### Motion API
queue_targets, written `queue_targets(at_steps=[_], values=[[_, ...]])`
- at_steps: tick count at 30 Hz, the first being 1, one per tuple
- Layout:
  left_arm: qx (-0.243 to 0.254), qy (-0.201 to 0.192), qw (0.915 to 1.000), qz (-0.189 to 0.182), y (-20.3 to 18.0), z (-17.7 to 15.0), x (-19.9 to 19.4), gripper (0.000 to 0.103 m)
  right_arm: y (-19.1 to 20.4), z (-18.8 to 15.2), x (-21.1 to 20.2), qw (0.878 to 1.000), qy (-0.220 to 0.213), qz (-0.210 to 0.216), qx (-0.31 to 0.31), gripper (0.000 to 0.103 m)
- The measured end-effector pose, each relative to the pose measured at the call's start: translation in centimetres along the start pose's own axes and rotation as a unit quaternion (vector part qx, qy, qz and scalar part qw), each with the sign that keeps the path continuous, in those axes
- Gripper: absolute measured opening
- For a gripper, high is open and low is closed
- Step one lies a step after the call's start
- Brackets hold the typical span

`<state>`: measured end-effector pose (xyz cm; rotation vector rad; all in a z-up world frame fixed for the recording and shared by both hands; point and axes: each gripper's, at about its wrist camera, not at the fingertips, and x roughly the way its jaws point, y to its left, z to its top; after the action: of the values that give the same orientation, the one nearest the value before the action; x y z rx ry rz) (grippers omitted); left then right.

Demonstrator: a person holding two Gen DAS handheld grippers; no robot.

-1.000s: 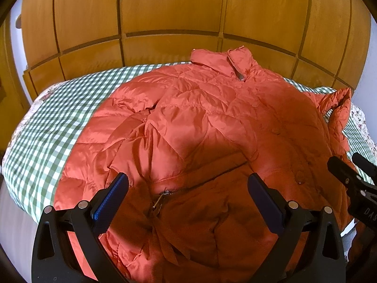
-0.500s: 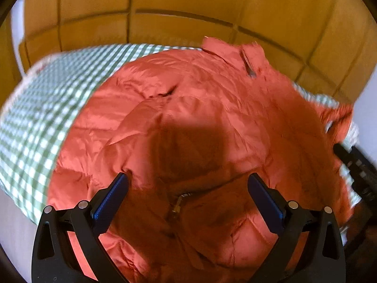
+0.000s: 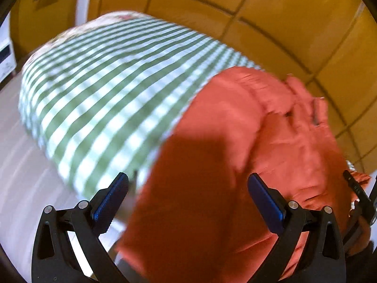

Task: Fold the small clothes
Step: 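Grasp the jacket sleeve with the left gripper and lift it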

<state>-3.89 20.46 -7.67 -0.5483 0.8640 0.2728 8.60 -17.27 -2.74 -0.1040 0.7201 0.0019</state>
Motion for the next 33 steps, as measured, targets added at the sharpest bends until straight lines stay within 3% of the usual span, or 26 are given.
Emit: queue_targets(at_steps=[4,8,12,16,18,27,33], values=[[-0.019,0.019,0.9996,0.003,2.3,-1.4,0.7,0.100,-0.4,-1.4,2.0,1.000,0.020,0.005,0.010,0.101],[0.002,0.012,0.9999,0.010,1.2,-2.1,0.8,0.097,0.3,-2.1,2.8,0.999,0.033,-0.006,-0.008,0.101],[0.037,0.011,0.9992,0.012,-0.9,-2.3,1.0,0.068,0.5,-2.5,3.1,0.999,0.038,-0.013,-0.013,0.101],[0.026,0.011,0.9994,-0.018,-0.5,-1.4,0.7,0.023,0.6,-2.7,3.6,0.999,0.046,-0.015,-0.015,0.101],[-0.009,0.011,0.9990,-0.042,0.6,-0.1,0.5,0.018,0.7,-2.7,3.8,0.999,0.050,-0.016,-0.016,0.101],[-0.077,-0.101,0.9919,0.008,6.7,8.8,-3.0,0.012,1.7,-3.2,3.3,0.998,0.055,-0.014,-0.029,0.101],[-0.088,-0.129,0.9875,0.023,9.4,16.0,-3.3,0.011,1.8,-3.6,2.9,0.998,0.050,0.001,-0.040,0.101]])
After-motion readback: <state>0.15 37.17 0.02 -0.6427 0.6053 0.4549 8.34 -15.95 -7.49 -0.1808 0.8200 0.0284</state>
